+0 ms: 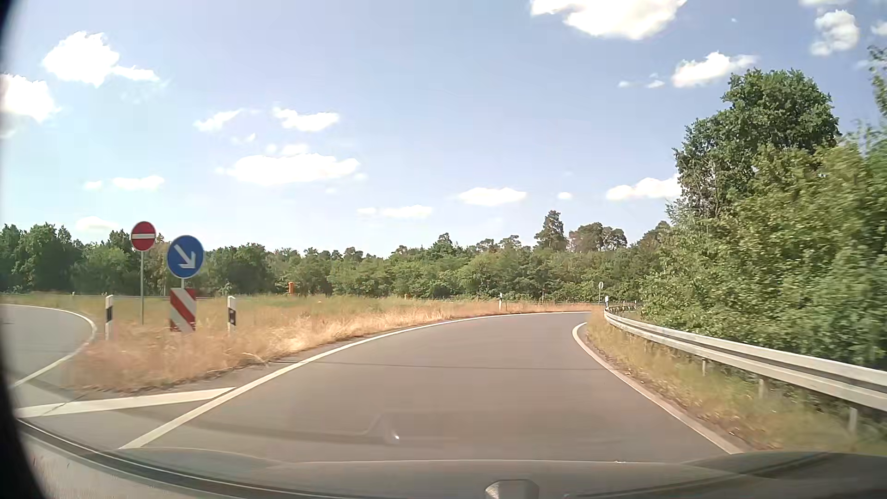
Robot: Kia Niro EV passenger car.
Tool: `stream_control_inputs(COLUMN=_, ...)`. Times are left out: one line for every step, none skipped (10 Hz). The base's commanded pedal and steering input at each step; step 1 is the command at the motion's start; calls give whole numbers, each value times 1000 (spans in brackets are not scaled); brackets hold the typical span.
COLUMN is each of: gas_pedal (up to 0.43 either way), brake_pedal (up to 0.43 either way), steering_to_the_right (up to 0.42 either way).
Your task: Follow the waypoints while adhering to traffic rules and regulations
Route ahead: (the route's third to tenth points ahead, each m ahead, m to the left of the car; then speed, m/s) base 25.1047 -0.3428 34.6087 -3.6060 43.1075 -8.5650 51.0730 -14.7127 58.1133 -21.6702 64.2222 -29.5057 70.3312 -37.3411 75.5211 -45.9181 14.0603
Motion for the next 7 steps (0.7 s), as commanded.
stream_control_inputs(gas_pedal=189, brake_pedal=30, steering_to_the_right=26)
stream_control_inputs(gas_pedal=189, brake_pedal=30, steering_to_the_right=34)
stream_control_inputs(gas_pedal=189, brake_pedal=30, steering_to_the_right=40)
stream_control_inputs(gas_pedal=189, brake_pedal=30, steering_to_the_right=46)
stream_control_inputs(gas_pedal=189, brake_pedal=30, steering_to_the_right=50)
stream_control_inputs(gas_pedal=189, brake_pedal=30, steering_to_the_right=55)
stream_control_inputs(gas_pedal=189, brake_pedal=30, steering_to_the_right=59)
